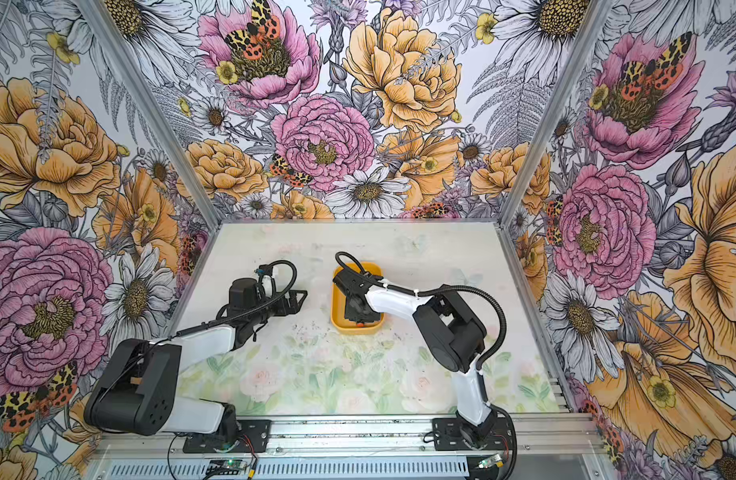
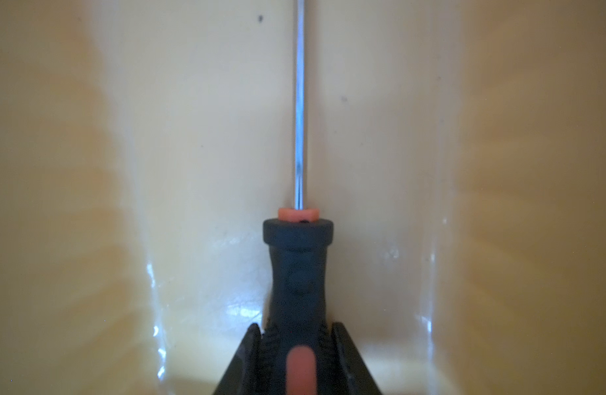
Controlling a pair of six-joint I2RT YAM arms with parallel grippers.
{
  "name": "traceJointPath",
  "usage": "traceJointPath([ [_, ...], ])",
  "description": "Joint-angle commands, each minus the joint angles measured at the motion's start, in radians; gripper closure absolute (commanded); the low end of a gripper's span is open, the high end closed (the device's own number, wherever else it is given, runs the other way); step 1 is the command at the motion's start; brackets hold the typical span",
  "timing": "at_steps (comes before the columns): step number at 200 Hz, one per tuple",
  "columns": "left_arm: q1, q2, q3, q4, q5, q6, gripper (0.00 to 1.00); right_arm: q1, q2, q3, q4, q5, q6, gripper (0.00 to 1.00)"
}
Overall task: Put the screwdriver in the bin
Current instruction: Place the screwdriver into the bin.
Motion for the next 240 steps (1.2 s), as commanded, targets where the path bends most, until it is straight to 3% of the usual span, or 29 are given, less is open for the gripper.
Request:
traceJointPath([
  [1,0.006,0.004,-0.004,0.028,0.017,-0.007,0.01,0.008,0.028,0.021,-0.028,0.011,-0.012,0.86],
  [91,0.007,0.000,-0.006,0.027,0.018,-0.016,0.01,0.012,0.034,0.030,-0.032,0.006,-0.030,0.74],
  [240,0.006,-0.006,-0.010,0.028,0.019,-0.019,0.01,0.020,0.015,0.035,-0.041,0.016,-0.052,0.63],
])
